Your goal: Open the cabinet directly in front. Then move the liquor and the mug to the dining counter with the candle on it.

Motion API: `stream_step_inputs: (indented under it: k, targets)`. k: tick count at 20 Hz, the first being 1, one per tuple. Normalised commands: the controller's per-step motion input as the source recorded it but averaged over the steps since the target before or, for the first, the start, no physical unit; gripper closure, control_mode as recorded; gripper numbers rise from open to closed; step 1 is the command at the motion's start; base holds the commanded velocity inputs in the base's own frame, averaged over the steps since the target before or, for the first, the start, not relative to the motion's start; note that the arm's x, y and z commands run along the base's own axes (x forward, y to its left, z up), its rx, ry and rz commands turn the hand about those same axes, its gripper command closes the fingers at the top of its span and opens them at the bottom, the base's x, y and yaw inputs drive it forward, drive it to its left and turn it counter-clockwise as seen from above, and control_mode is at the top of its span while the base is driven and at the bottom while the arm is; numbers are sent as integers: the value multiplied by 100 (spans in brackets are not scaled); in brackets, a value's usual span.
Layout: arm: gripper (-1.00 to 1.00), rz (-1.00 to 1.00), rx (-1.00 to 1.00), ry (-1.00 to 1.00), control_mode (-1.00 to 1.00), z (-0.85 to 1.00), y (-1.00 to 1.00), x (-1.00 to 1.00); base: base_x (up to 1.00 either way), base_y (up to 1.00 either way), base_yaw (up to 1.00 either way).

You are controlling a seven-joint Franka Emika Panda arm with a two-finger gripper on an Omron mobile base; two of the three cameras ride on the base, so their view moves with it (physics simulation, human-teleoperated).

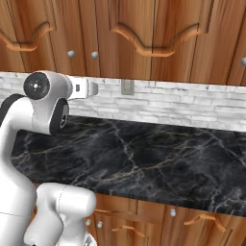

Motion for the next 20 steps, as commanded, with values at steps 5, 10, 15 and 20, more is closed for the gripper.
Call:
stream_step_inputs:
  k: [5, 10, 15, 20]
  targets:
    - [-100, 0, 0, -27, -100, 37, -3, 0, 0, 0, 0]
    - [-100, 0, 0, -22, -100, 16, -3, 0, 0, 0, 0]
    - [-100, 0, 0, -16, -100, 16, -4, 0, 0, 0, 0]
    - [-100, 0, 1, -4, -100, 26, -14, 1, 0, 0, 0]
